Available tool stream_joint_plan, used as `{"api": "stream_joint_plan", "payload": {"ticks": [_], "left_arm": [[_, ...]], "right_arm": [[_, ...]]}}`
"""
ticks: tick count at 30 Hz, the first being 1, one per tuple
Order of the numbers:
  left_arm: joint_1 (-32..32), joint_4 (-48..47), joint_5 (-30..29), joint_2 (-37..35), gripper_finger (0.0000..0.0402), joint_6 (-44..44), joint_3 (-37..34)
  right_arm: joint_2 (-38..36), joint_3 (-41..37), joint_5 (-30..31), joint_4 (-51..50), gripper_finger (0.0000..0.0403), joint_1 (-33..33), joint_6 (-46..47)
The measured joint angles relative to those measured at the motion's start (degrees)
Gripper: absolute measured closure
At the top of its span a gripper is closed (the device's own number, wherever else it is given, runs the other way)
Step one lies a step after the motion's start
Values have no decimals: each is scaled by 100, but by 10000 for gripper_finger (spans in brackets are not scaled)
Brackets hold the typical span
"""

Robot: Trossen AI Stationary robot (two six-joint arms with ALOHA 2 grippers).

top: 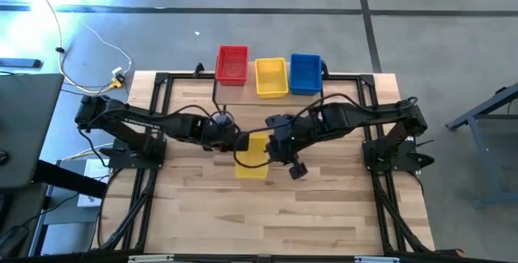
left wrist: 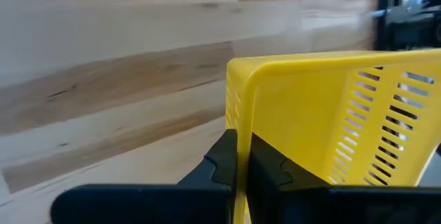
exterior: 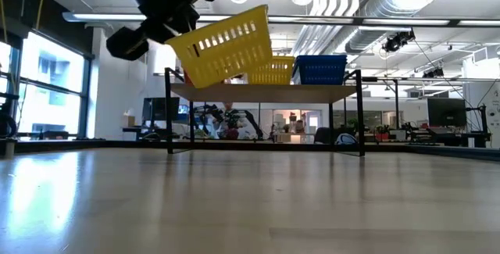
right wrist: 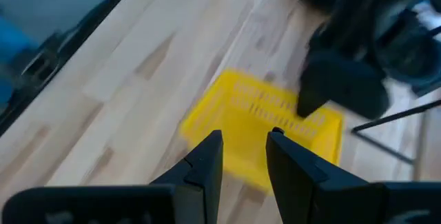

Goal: Stack baskets on shelf by color
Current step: Stack the yellow bin on top of the yellow bins on the shelf

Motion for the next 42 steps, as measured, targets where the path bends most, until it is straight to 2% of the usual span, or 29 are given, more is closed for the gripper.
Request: {"api": "stream_joint_plan", "payload": {"ticks": [8,19,26,42], "left_arm": [[367,-98,197,0,398,108,206],[768,-608,689,0,398,-20,209],[800,-604,706,0,398,-133,209],[798,-584,883,0,398,-503,209]], "right_arm": [[81,4,51,1022,304,13,440],[832,2,96,487,304,17,305],[1197,0,96,412,304,33,468],[1274,0,96,229,304,86,864]]}}
